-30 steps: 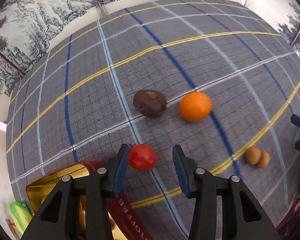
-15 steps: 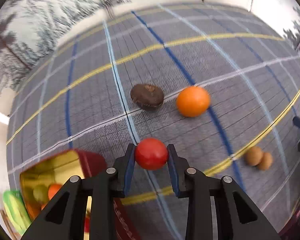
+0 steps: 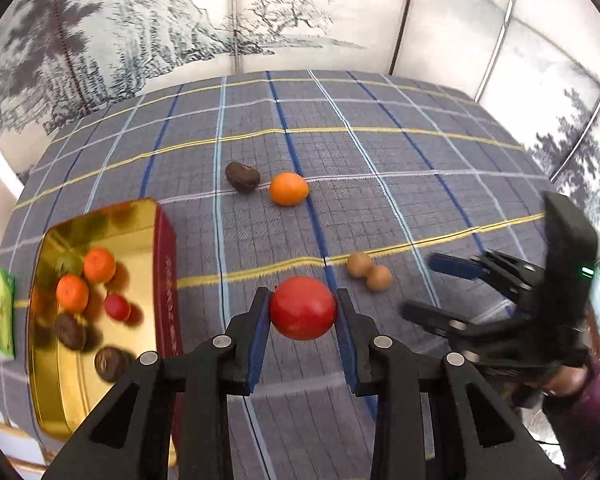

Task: Organize fruits
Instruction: 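Carry the red tomato in the left gripper into the tin while the right gripper grasps two brown longans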

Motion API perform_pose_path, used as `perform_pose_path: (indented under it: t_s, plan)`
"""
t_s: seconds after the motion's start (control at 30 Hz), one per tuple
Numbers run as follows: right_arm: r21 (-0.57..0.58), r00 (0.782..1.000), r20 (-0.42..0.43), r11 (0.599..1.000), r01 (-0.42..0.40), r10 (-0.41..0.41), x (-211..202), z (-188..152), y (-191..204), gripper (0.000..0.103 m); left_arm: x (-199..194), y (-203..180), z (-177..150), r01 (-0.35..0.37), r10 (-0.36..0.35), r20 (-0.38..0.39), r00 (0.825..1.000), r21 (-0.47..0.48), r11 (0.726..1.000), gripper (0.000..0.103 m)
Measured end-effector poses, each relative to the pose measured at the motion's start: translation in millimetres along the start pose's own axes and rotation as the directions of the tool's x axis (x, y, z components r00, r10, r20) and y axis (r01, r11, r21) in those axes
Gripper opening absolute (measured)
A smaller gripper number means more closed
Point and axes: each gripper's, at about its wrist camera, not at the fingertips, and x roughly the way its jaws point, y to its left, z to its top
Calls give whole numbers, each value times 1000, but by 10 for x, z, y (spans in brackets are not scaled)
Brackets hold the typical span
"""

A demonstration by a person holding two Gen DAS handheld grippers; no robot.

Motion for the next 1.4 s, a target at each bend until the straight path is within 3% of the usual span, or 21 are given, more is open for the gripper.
perform_pose_path:
  t_s: [0.17, 0.23, 0.3, 0.37, 0.53, 0.67, 0.93, 1.4]
  plan:
    - [-77, 998, -53, 996, 35, -39, 298, 164, 134, 62, -258, 91, -191, -43, 44, 40, 998, -24, 999, 33]
    - [-101, 995, -77, 994, 52, -60, 406, 199, 146, 52, -372, 167, -280, -52, 55, 54, 997, -46, 998, 33]
    - [-124, 992, -99, 990, 70, -83, 493, 215, 143, 32, -456, 246, -361, -64, 68, 63, 996, -68, 996, 33]
    - [-139, 989, -105, 986, 90, -105, 520, 230, 156, 24, -537, 357, -441, -72, 79, 70, 994, -95, 993, 33]
    - [-124, 991, -30, 985, 124, -129, 362, 159, 174, 23, -664, 701, -676, -121, 133, 61, 989, -166, 979, 33]
    - [-11, 989, 10, 989, 149, -149, 255, 165, -40, 23, -664, 960, -818, -146, 161, 54, 985, -210, 967, 33]
    - [36, 985, -4, 984, 172, -172, 250, 181, -131, 23, -526, 1310, -1010, -229, 244, 29, 969, -248, 941, 33]
    - [54, 980, -27, 979, 197, -196, 277, 184, -175, 24, -253, 1645, -1035, -293, 304, 5, 953, -247, 923, 33]
